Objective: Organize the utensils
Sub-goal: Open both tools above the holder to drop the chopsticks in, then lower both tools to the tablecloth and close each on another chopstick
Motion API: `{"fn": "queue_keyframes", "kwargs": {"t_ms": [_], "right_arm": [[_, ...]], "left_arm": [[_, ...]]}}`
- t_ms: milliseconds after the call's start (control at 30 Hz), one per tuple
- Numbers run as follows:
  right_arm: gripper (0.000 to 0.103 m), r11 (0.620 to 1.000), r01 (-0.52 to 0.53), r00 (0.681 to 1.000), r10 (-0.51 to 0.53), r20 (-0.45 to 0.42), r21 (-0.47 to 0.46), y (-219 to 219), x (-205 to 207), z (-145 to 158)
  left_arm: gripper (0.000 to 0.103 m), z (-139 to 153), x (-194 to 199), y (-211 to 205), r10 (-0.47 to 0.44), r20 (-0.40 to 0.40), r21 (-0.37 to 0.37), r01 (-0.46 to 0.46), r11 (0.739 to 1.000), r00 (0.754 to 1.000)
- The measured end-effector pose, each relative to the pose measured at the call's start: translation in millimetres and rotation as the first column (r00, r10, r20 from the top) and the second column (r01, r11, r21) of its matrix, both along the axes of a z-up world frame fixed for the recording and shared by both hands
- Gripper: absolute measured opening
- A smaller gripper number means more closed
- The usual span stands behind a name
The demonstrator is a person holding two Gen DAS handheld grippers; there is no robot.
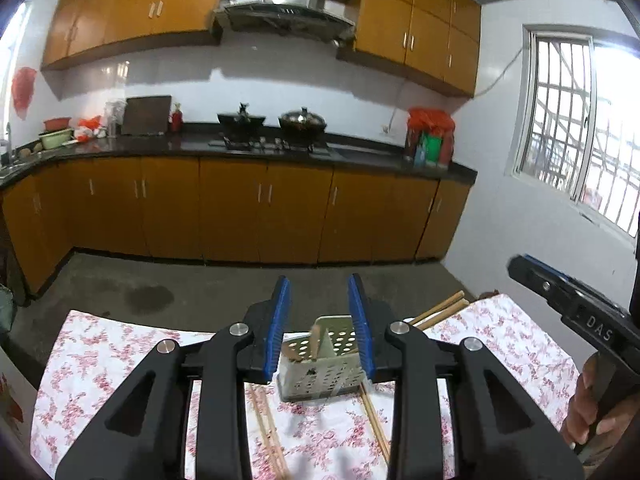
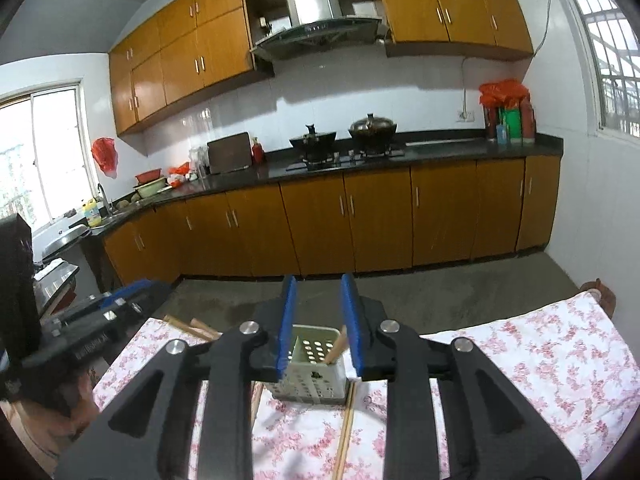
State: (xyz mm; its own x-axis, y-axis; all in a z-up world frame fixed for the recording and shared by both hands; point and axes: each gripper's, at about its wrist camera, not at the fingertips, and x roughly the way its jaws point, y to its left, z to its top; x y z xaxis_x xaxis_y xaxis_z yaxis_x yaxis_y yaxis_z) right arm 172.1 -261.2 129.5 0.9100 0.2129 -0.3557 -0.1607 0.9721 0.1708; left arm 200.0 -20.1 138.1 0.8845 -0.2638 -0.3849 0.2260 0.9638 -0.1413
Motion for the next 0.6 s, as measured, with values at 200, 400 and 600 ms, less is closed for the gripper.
{"fn": "queue_keyframes", "kwargs": {"t_ms": [200, 400, 600], "right_arm": [[0.029, 1.0, 0.005, 0.989, -0.003, -0.145, 0.013, -16, -24, -72], [0.015, 0.999, -0.022, 0.89, 0.041, -0.454, 0.048, -8, 0, -199], [0.012, 0.996, -0.034, 0.838, 0.073, -0.541, 0.082, 9, 4, -249]], "left_arm": [[0.036, -48, -36, 30, 0.077, -0.061, 0.052, -0.074, 0.996, 0.995], [0.033, -149, -18, 47, 0.133, -0.314, 0.062, -0.12, 0.991, 0.94], [0.027, -204, -12, 32, 0.111, -0.423, 0.069, -0.09, 0.994, 0.899]]}}
